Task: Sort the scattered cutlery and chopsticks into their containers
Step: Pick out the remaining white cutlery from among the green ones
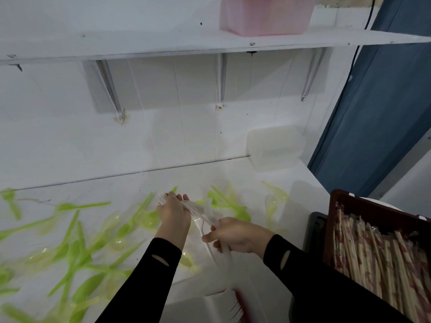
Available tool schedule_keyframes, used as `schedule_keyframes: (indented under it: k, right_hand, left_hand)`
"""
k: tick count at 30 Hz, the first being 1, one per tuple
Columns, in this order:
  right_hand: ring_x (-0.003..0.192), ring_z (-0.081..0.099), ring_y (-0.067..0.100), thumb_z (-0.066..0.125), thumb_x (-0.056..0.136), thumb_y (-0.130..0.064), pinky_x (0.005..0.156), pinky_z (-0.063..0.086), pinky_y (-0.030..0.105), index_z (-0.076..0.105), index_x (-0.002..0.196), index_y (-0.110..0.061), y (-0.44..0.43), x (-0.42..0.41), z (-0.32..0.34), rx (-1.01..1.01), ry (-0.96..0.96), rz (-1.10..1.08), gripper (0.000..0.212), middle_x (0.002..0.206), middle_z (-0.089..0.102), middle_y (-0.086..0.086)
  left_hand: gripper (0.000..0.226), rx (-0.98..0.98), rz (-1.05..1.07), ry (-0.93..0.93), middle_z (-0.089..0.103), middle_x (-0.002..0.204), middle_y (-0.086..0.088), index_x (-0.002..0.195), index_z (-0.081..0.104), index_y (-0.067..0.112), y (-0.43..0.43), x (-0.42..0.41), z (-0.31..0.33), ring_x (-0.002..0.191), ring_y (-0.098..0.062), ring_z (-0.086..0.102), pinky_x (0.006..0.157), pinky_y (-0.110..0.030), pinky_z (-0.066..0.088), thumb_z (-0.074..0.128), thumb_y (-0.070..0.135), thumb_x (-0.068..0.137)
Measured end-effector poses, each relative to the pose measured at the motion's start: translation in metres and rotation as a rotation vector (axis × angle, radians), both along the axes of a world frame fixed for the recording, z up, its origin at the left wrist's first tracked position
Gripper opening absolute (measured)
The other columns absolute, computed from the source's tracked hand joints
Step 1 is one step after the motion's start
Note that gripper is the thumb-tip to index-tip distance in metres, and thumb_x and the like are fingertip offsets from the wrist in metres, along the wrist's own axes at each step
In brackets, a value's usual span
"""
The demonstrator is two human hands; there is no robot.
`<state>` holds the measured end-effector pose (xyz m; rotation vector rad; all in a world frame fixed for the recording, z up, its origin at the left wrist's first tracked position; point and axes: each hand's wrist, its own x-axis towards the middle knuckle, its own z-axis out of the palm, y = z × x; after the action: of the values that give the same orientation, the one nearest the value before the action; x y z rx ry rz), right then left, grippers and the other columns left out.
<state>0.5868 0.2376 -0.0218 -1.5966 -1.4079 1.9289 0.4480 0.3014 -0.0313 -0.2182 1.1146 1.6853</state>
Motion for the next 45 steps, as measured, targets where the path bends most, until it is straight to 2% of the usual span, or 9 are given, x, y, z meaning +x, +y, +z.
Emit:
schedule_keyframes:
  k: [7,10,14,17,21,24,30,41,45]
  right_hand:
    - [0.076,0.055,0.024,0.074,0.079,-0.004,0.053,0.038,0.024,0.042,0.071,-0.017,0.007,0.010,0.005,0.107,-0.003,-0.028,0.035,0.071,0.066,0.007]
    - [0.057,0.055,0.009,0.068,0.086,-0.010,0.048,0.035,0.017,0.042,0.072,-0.020,0.014,0.033,0.016,0.231,-0.151,-0.060,0.031,0.091,0.074,0.010]
    - [0.053,0.052,-0.004,0.056,0.093,-0.012,0.052,0.037,0.016,0.037,0.074,-0.022,0.022,0.053,0.019,0.364,-0.301,-0.164,0.029,0.091,0.076,0.000]
    - [0.064,0.049,0.012,0.054,0.098,-0.009,0.056,0.038,0.021,0.037,0.073,-0.019,0.023,0.049,0.023,0.353,-0.026,-0.211,0.032,0.094,0.077,0.002]
    - [0.067,0.045,0.016,0.054,0.099,-0.008,0.057,0.038,0.023,0.046,0.076,-0.016,0.018,0.042,0.033,0.362,0.154,-0.162,0.026,0.096,0.076,0.008]
    - [0.063,0.046,0.012,0.056,0.099,-0.013,0.059,0.039,0.023,0.058,0.085,-0.017,0.016,0.043,0.033,0.328,0.142,-0.089,0.015,0.088,0.075,0.004]
    - [0.056,0.043,0.012,0.053,0.098,-0.041,0.064,0.041,0.026,0.054,0.116,-0.009,0.016,0.038,0.032,0.308,0.009,-0.128,0.037,0.097,0.074,0.000]
    - [0.099,0.054,0.010,0.032,0.106,-0.036,0.079,0.039,0.021,0.054,0.117,-0.009,0.015,0.033,0.023,0.356,-0.213,0.021,0.036,0.100,0.064,-0.007]
    - [0.080,0.058,0.015,0.032,0.106,-0.031,0.071,0.043,0.025,0.052,0.109,-0.011,0.017,0.031,0.024,0.397,-0.163,-0.121,0.028,0.088,0.058,0.000]
  left_hand:
    - [0.012,0.069,0.275,0.219,0.052,0.088,0.000,0.095,0.044,0.020,-0.002,-0.010,0.011,0.063,-0.010,0.048,0.061,-0.021,0.049,0.047,0.009,0.099]
    - [0.007,0.148,0.332,0.400,0.054,0.089,0.003,0.101,0.045,0.019,-0.008,-0.009,0.021,0.064,-0.008,0.051,0.065,-0.021,0.049,0.051,0.015,0.099]
    - [0.009,0.272,0.247,0.588,0.052,0.064,0.013,0.094,0.046,0.019,-0.018,0.006,0.033,0.050,-0.003,0.047,0.056,-0.019,0.046,0.054,0.019,0.100]
    - [0.008,0.311,-0.134,0.667,0.061,0.071,0.008,0.091,0.056,0.016,-0.021,0.013,0.031,0.055,-0.007,0.045,0.049,-0.018,0.042,0.061,0.017,0.096]
    - [0.021,0.292,-0.713,0.511,0.072,0.092,-0.002,0.100,0.068,0.007,-0.026,0.022,0.024,0.058,-0.010,0.044,0.050,-0.021,0.039,0.068,0.025,0.090]
    - [0.031,0.305,-0.953,0.517,0.056,0.068,-0.001,0.099,0.071,0.006,-0.027,0.019,0.023,0.053,-0.015,0.042,0.050,-0.024,0.041,0.073,0.033,0.083]
    - [0.025,0.278,-0.926,0.535,0.055,0.069,-0.004,0.092,0.070,0.008,-0.028,0.019,0.020,0.052,-0.013,0.047,0.053,-0.024,0.043,0.075,0.030,0.082]
    - [0.015,0.318,-0.892,0.318,0.048,0.066,-0.005,0.103,0.067,0.004,-0.033,0.028,0.028,0.046,-0.012,0.048,0.046,-0.025,0.048,0.064,0.013,0.091]
    - [0.021,0.240,-0.794,0.286,0.059,0.076,-0.004,0.094,0.066,0.002,-0.026,0.022,0.018,0.057,-0.009,0.053,0.056,-0.019,0.051,0.069,0.022,0.086]
